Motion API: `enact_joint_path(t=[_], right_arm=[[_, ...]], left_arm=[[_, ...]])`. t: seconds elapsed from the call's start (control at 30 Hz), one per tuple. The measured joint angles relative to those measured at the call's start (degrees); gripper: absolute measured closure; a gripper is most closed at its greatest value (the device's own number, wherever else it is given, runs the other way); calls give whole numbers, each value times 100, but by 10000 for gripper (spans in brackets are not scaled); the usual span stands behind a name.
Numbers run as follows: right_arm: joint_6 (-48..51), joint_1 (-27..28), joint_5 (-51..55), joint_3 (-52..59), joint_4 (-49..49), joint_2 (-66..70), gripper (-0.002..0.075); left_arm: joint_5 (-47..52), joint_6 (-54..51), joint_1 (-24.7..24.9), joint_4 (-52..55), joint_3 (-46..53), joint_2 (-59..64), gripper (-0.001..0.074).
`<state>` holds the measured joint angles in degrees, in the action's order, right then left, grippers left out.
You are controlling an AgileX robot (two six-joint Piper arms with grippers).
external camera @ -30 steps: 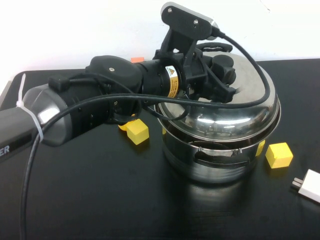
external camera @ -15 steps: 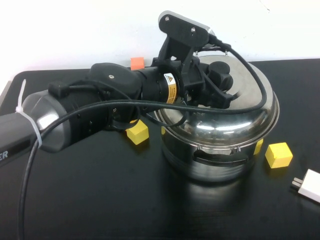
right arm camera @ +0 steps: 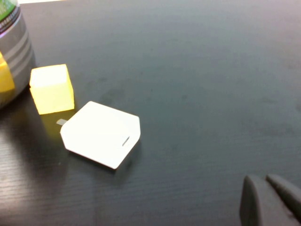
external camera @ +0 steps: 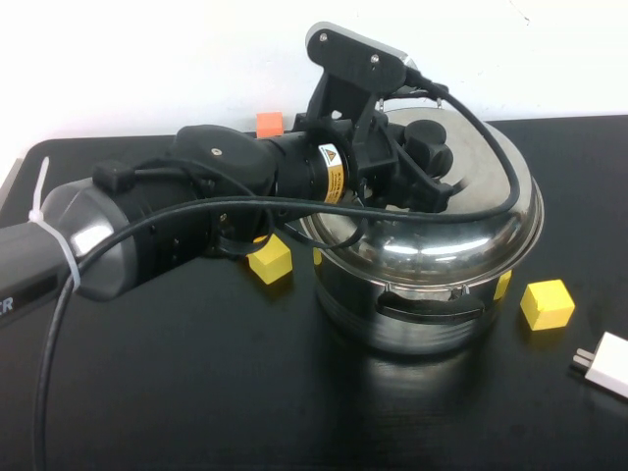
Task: Cover the pot
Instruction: Place the pot lid on the pot
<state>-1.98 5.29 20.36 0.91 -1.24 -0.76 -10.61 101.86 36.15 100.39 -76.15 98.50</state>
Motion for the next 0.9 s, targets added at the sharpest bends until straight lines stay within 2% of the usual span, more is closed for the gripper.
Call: enact_joint_path(t=[0.73,0.9], right_arm=[[0,0,0,0,0,0,728],[0,0,0,0,0,0,728]], left_arm=[[148,-159,0,-2,9,-34,405],[127,89,0,-2,9,-34,405]])
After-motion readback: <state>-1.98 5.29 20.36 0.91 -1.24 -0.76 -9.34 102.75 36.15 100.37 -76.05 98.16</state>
